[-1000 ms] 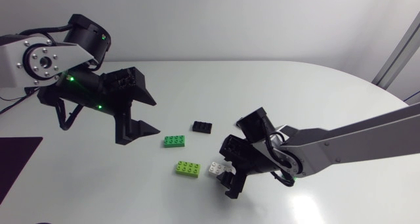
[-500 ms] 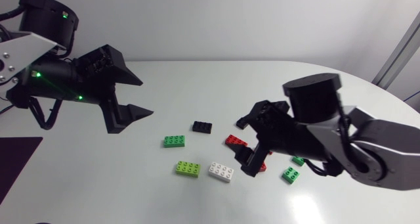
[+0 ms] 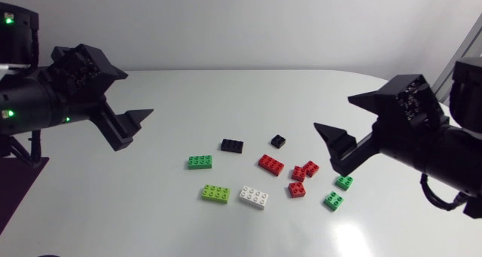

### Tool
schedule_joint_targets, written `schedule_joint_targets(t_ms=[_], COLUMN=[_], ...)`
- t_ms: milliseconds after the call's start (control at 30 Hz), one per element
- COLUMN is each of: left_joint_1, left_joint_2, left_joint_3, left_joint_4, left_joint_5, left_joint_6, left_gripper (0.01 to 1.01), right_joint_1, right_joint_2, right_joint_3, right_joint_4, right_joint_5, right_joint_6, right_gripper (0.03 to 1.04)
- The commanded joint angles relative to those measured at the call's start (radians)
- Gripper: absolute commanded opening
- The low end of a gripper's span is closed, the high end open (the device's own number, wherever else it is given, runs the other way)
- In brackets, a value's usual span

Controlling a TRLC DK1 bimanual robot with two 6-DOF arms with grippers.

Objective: Separate the duplo bricks

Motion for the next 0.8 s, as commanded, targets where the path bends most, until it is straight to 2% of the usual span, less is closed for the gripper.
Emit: schedule_joint_targets(t_ms=[0, 133, 233, 367, 500, 667, 767], left_joint_1=[-0.052, -0.107, -0.127, -0.146, -0.196, -0.256, -0.285], left_joint_2=[-0.051, -0.103, -0.124, -0.167, -0.228, -0.310, -0.354], left_joint_3=[-0.087, -0.124, -0.111, -0.110, -0.110, -0.144, -0.160], left_joint_4=[0.069, 0.115, 0.119, 0.102, 0.038, 0.019, 0.010], left_joint_5=[-0.101, -0.231, -0.307, -0.360, -0.396, -0.445, -0.468], left_joint_6=[-0.038, -0.064, -0.067, -0.071, -0.071, -0.071, -0.115], left_gripper=[0.982, 0.982, 0.982, 0.982, 0.982, 0.982, 0.982], right_joint_1=[-0.011, -0.016, -0.016, -0.016, -0.014, -0.013, -0.014], right_joint_2=[-0.033, -0.087, -0.173, -0.268, -0.320, -0.378, -0.421], right_joint_3=[-0.004, 0.002, -0.019, -0.041, -0.045, -0.052, -0.065], right_joint_4=[-0.043, -0.104, -0.101, -0.121, -0.172, -0.247, -0.281], right_joint_5=[0.033, 0.074, 0.093, 0.134, 0.186, 0.243, 0.257], right_joint_6=[0.028, 0.017, -0.009, -0.041, -0.051, -0.055, -0.055], right_gripper=[0.99, 0.99, 0.99, 0.99, 0.99, 0.99, 0.99])
